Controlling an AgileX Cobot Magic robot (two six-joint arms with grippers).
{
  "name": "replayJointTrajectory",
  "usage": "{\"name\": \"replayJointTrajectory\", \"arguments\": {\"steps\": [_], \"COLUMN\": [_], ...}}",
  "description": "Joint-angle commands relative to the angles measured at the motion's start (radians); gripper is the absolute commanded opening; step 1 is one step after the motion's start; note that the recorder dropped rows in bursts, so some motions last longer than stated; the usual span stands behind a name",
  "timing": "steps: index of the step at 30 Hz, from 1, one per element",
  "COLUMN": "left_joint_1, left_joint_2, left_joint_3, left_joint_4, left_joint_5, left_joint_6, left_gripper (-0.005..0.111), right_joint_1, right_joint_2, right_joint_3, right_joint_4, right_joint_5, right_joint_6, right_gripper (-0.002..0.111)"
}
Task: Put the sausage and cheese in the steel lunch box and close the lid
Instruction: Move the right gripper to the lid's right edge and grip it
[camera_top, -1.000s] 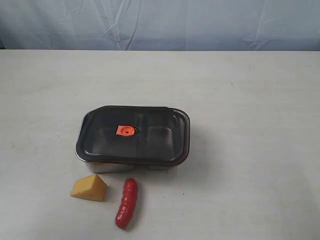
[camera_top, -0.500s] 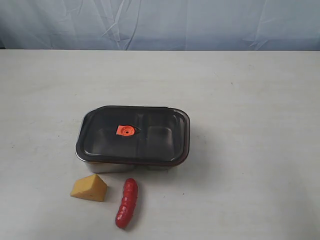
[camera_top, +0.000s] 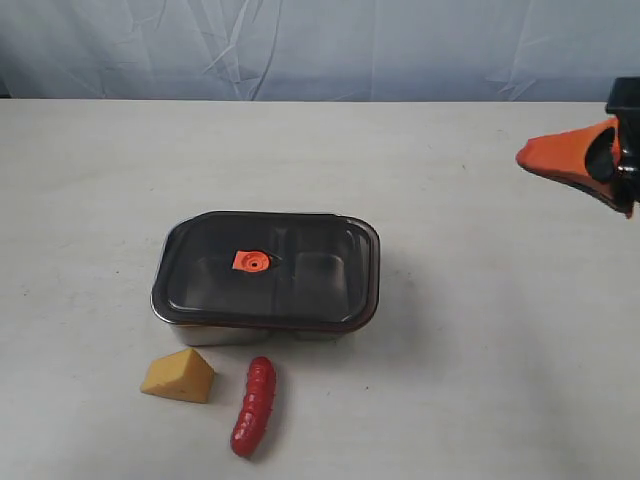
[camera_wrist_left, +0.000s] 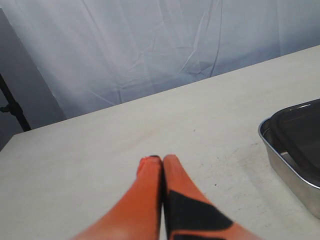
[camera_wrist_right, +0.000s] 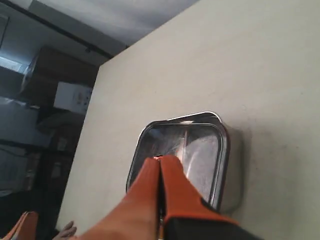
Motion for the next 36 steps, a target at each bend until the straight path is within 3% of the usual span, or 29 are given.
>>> {"name": "replayJointTrajectory", "arguments": {"steps": [1, 4, 7, 14, 21, 36], "left_joint_1": [-0.008, -0.008, -0.008, -0.008, -0.008, -0.008], "left_joint_2": [-0.005, -0.005, -0.005, -0.005, -0.005, -0.005], "left_joint_3": [0.003, 0.003, 0.003, 0.003, 0.003, 0.003], "left_joint_4": [-0.005, -0.005, -0.005, -0.005, -0.005, -0.005], "left_joint_5": [-0.010, -0.010, -0.010, -0.010, -0.010, -0.010], "left_joint_6": [-0.003, -0.003, -0.003, -0.003, -0.003, -0.003], "left_gripper": [0.000, 0.000, 0.000, 0.000, 0.000, 0.000], "right_joint_1": [-0.003, -0.003, 0.011, 0.157, 0.267, 0.324], "right_joint_2": [0.362, 0.558, 0.674, 0.820, 0.868, 0.877], "right_joint_3": [-0.074, -0.079, -0.079, -0.093, -0.175, -0.237], "right_joint_4": [0.122, 0.216, 0.264, 0.324, 0.324, 0.324], "right_joint_5": [0.176, 0.237, 0.237, 0.198, 0.083, 0.011], "right_joint_6": [-0.209, -0.327, -0.396, -0.547, -0.549, -0.520], "right_gripper": [0.007, 0.040, 0.061, 0.058, 0.058, 0.058]}}
